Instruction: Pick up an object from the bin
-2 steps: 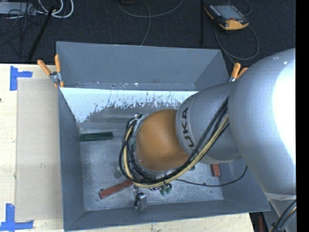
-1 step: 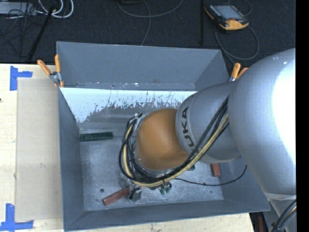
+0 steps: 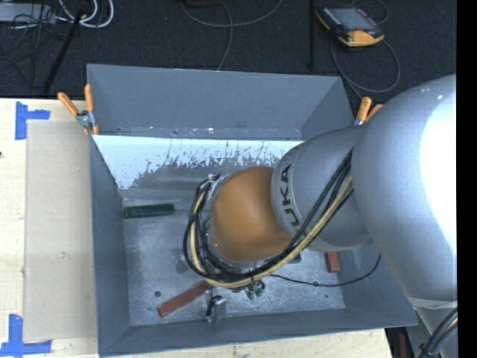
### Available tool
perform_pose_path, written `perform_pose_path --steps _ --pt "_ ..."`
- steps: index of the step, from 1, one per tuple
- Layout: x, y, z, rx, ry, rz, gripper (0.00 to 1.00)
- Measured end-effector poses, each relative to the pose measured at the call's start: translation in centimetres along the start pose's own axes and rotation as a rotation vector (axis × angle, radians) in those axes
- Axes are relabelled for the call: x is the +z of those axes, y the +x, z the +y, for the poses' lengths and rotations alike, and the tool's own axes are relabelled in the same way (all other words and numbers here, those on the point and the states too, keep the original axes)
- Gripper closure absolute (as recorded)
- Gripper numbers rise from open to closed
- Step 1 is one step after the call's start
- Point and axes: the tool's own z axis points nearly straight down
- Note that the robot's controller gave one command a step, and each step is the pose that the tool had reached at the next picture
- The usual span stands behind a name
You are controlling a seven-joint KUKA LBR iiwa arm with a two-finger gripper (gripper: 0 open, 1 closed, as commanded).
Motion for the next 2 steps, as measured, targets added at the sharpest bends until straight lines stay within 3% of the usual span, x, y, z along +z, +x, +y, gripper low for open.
perform_pose_path --steps 1,2 --pt "0.1 0.1 0.0 0.001 -0.001 0.002 1.0" --pt "-15.5 -1.9 -3.9 -0.13 0.003 -0.007 1.0"
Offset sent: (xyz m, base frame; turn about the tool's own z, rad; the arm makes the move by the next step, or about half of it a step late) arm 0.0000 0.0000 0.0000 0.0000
